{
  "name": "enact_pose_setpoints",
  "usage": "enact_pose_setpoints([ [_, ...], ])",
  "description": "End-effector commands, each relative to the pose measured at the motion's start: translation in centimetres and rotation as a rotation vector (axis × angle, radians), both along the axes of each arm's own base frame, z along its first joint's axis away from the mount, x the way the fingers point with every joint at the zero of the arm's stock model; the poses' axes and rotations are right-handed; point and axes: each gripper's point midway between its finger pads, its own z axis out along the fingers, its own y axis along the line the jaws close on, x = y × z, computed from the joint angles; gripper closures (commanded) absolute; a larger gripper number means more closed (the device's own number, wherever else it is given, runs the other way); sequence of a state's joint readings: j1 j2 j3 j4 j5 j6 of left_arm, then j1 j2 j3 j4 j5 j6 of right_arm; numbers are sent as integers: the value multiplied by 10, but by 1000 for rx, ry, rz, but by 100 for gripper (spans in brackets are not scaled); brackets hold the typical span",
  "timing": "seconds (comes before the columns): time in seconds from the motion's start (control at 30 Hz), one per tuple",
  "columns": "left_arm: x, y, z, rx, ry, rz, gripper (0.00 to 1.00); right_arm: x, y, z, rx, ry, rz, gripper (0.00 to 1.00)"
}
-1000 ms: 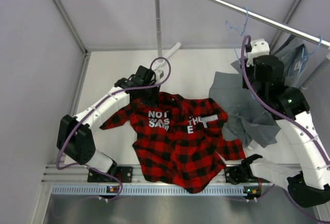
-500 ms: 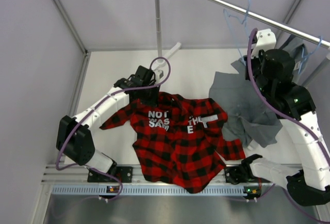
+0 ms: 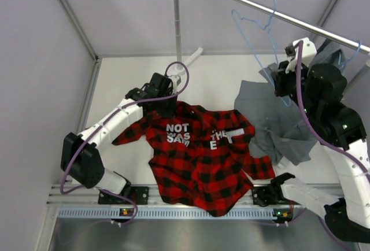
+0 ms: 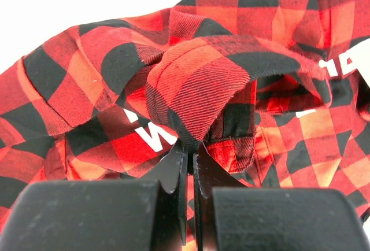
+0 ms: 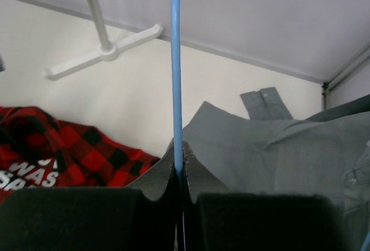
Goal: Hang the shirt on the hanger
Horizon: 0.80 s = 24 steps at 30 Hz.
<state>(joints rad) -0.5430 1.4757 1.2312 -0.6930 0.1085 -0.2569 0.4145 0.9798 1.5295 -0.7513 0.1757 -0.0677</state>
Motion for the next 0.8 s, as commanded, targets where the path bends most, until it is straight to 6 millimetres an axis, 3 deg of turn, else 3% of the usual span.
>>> enact_pose_setpoints([
  [0.0,17,-3,28,-41,-100,46,100,-33,13,-11,59,42,131,100],
  [0.03,20,-4,34,-48,-111,56,100,-38,20,-27,58,85,176,100],
  [0.17,37,2,40,-25,-138,153,100,-77,53,-55,79,163,439,100],
  [0.33,65,10,41,-10,-138,232,100,-91,65,-100,64,291,540,100],
  [0.37,72,8,47,-16,-149,231,100,-97,68,-100,64,283,579,100],
  [0.43,79,7,40,10,-130,228,100,-109,77,-105,83,304,660,100],
  [0.47,84,6,45,11,-142,220,100,-111,79,-107,79,312,679,100],
  [0.67,83,-3,34,7,-87,174,100,-103,73,-135,56,394,603,100],
  [0.77,73,-10,34,-30,-60,136,100,-93,71,-150,58,413,551,100],
])
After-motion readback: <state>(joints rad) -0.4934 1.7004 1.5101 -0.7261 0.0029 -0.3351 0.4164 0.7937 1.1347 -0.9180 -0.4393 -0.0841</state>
